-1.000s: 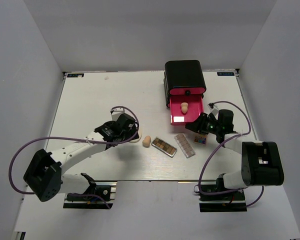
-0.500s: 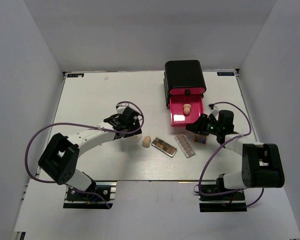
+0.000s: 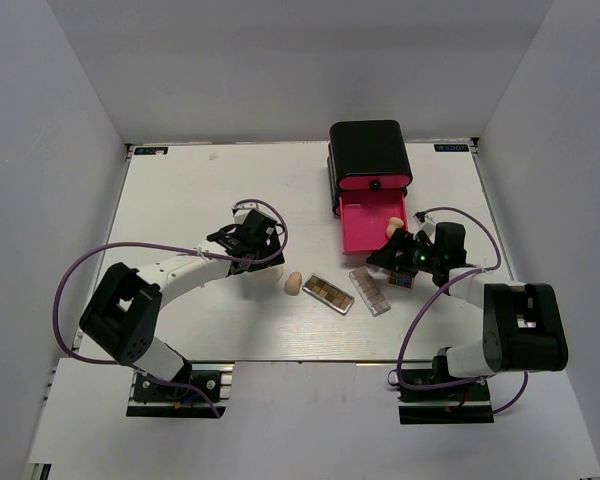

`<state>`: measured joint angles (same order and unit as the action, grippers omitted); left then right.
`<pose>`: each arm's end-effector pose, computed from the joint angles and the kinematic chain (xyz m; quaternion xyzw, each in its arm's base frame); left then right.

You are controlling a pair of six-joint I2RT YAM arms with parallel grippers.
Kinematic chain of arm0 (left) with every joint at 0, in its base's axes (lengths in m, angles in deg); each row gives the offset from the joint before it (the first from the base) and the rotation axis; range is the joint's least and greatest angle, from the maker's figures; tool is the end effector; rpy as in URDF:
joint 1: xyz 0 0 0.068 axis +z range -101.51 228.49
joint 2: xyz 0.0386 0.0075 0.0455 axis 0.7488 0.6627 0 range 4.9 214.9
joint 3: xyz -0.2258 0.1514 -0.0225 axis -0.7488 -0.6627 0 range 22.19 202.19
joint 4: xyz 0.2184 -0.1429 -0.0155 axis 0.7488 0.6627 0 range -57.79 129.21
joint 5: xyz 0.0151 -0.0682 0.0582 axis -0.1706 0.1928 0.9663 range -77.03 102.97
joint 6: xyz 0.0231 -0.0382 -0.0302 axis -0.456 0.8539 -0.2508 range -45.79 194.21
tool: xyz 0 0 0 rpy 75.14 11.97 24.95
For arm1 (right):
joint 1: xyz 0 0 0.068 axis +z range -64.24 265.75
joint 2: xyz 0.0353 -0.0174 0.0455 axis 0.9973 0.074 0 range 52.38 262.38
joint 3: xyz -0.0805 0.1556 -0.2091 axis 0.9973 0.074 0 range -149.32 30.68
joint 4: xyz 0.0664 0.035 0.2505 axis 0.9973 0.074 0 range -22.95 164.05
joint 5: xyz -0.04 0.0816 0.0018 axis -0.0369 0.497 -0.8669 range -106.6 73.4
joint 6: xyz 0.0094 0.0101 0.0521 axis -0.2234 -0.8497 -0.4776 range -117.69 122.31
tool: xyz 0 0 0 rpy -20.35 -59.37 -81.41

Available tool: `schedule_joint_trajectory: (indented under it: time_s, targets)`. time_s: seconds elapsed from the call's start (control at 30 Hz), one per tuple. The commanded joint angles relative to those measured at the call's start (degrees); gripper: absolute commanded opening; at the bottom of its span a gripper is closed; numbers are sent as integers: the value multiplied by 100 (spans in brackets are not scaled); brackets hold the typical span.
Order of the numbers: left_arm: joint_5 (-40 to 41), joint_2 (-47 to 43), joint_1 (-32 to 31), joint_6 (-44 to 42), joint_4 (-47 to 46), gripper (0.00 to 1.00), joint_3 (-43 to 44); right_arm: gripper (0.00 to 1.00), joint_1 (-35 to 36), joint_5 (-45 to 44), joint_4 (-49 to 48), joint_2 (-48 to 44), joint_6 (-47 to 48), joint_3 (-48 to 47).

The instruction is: Organize the makeup

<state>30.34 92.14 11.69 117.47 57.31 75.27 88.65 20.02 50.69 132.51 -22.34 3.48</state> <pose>0.2457 -0.1705 0.1965 -0.0937 0.9494 -0.0570 0.2943 0.2513 0.0340 0.1531 0.0214 0.8595 0.3741 0.3477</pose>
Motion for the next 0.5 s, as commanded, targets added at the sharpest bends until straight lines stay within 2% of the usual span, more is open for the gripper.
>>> schedule_joint_trajectory:
  time_s: [0.0,0.27,0.47]
  targets:
    - [-93,-50,41,-46,-102,89,27,80,-8,134,-8,-7,100,-110]
    - [-163,117,94,-90,-58,89,44,79,-17,328,159,-112,337,-207]
    - [-5,459,146,-82,346,89,290,79,-9,398,186,-165,425,-207]
